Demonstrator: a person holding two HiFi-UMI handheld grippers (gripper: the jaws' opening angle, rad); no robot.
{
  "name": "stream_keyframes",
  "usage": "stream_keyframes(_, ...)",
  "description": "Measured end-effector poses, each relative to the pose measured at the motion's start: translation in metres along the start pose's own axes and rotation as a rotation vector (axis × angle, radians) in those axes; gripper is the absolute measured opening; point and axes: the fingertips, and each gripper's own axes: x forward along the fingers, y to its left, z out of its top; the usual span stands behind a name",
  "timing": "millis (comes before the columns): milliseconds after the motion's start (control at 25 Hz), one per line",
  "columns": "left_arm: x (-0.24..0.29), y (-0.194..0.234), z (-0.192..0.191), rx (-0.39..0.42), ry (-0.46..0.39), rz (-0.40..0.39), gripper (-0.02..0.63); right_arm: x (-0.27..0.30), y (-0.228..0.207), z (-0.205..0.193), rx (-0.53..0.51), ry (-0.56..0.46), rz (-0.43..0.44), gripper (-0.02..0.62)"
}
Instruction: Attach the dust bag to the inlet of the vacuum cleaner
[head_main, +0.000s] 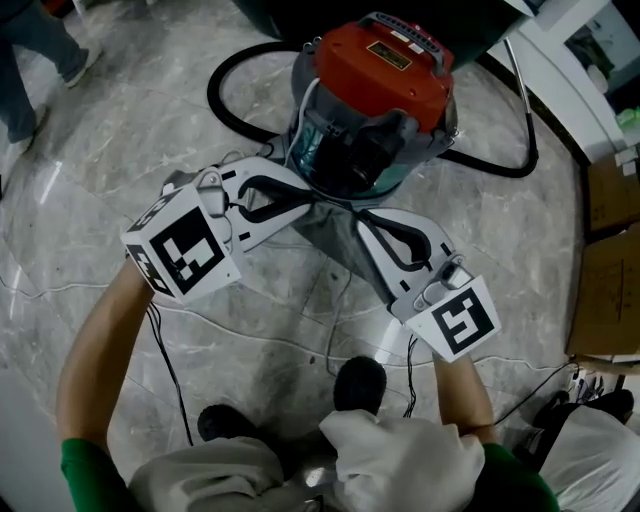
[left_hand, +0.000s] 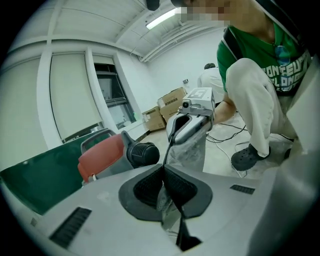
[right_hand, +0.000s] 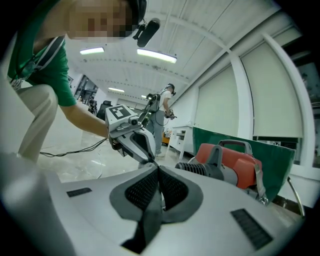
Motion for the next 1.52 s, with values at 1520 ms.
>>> stream_keyframes(1520, 0.024, 0.052, 0.015, 0.080, -0.045, 0.101, 0.024, 0.004, -0.048, 0.004, 0.001, 0.039, -0.103, 0.014)
